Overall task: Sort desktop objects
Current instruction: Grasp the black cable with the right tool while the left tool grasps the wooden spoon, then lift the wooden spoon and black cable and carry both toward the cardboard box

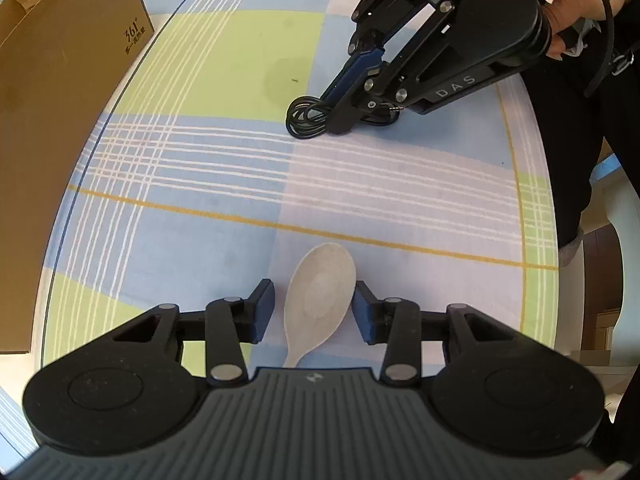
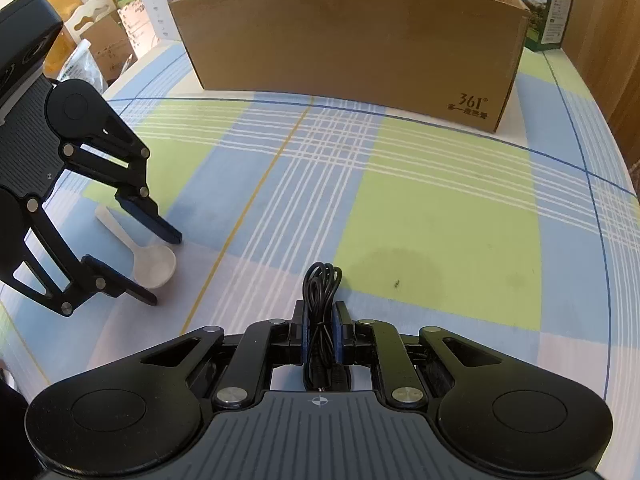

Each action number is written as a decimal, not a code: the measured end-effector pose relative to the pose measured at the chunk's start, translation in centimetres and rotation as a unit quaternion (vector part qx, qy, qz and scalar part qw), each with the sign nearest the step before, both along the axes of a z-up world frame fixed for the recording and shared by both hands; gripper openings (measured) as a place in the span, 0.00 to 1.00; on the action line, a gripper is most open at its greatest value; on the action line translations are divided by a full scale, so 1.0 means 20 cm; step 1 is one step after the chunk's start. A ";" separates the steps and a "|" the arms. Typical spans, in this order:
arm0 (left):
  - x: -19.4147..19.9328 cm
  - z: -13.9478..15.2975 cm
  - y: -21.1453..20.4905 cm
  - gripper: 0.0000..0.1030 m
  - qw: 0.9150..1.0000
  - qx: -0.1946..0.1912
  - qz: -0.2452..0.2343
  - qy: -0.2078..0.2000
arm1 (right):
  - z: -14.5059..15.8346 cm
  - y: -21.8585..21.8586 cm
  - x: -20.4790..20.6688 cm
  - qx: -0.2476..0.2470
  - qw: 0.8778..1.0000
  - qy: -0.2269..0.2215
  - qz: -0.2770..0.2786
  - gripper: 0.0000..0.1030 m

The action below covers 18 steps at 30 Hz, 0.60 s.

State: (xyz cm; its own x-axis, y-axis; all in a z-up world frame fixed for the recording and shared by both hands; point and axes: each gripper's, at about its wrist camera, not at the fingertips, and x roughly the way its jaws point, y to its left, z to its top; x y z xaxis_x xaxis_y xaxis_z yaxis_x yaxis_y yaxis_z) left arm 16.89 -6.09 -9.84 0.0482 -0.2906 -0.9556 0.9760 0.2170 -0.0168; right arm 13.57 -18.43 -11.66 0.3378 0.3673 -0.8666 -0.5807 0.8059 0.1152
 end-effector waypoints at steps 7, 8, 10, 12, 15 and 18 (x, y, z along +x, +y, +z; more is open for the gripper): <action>-0.03 0.00 0.00 0.26 0.999 0.004 0.042 -0.006 | -0.01 -0.02 -0.02 0.012 1.000 -0.006 -0.007 0.08; -0.04 0.00 0.00 0.26 0.999 0.002 0.053 -0.006 | -0.01 -0.02 -0.02 0.014 1.000 -0.007 -0.009 0.09; -0.03 0.00 0.01 0.26 0.995 -0.009 0.094 0.000 | -0.02 -0.02 -0.02 0.017 1.000 -0.011 -0.011 0.09; -0.01 0.00 0.02 0.26 0.987 -0.018 0.158 0.008 | -0.02 -0.03 -0.03 0.018 1.000 -0.017 -0.015 0.09; 0.02 0.00 0.04 0.26 0.969 -0.022 0.246 -0.001 | -0.02 -0.03 -0.04 0.019 0.999 -0.025 -0.019 0.09; 0.07 -0.01 0.05 0.26 0.941 -0.023 0.337 -0.010 | -0.02 -0.03 -0.04 0.018 0.999 -0.034 -0.026 0.09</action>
